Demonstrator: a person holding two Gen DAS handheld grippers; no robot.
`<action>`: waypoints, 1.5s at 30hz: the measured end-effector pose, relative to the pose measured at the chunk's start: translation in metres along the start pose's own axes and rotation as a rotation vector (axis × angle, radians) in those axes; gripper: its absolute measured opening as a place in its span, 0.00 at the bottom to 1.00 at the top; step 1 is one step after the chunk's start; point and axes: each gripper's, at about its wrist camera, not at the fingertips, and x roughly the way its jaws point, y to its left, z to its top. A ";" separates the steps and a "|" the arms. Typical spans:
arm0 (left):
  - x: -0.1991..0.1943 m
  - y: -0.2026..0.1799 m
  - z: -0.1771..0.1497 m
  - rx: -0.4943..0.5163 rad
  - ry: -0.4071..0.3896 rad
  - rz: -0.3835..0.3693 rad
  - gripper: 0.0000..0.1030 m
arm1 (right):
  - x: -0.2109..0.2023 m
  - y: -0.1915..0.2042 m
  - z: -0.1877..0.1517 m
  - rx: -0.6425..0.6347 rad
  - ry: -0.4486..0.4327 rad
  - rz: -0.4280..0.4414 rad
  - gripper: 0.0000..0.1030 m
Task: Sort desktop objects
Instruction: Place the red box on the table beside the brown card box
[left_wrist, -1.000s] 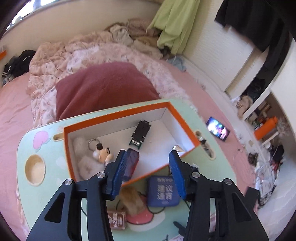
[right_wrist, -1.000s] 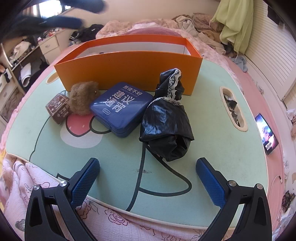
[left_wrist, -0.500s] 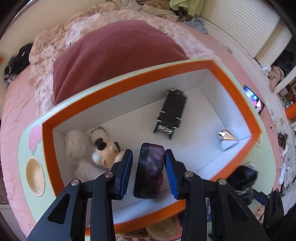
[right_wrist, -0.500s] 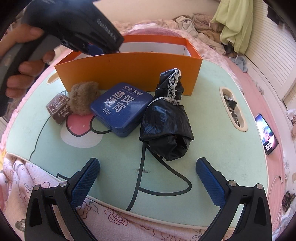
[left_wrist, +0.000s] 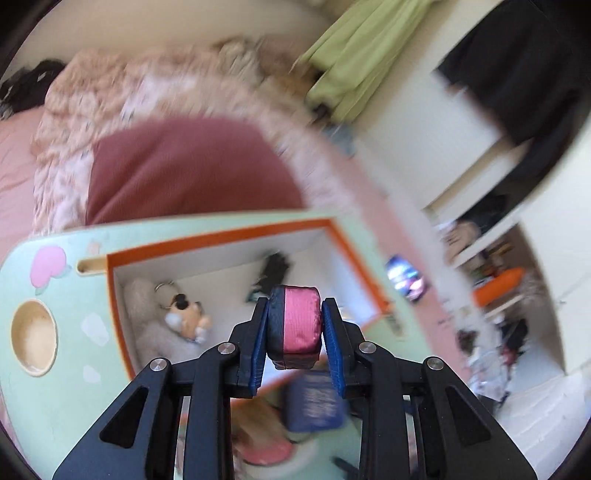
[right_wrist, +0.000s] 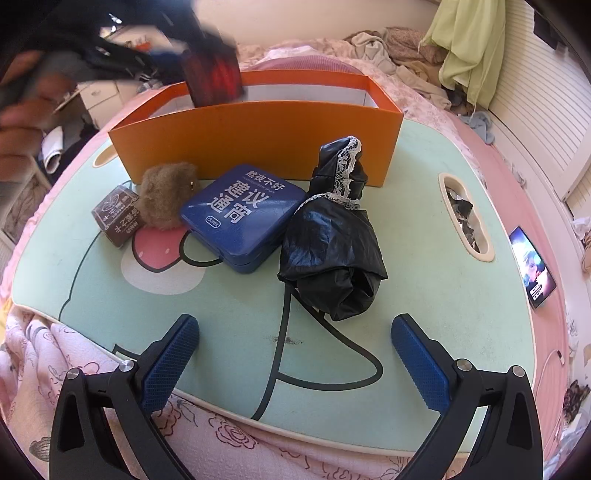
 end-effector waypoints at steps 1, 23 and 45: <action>-0.008 -0.002 -0.003 0.007 -0.020 -0.004 0.28 | 0.000 0.000 0.000 0.000 0.000 0.000 1.00; -0.003 -0.002 -0.129 0.014 -0.014 0.089 0.44 | 0.001 0.001 -0.001 -0.001 -0.001 0.001 1.00; 0.001 0.004 -0.179 0.121 0.014 0.469 1.00 | 0.000 0.001 -0.001 -0.003 0.000 0.001 1.00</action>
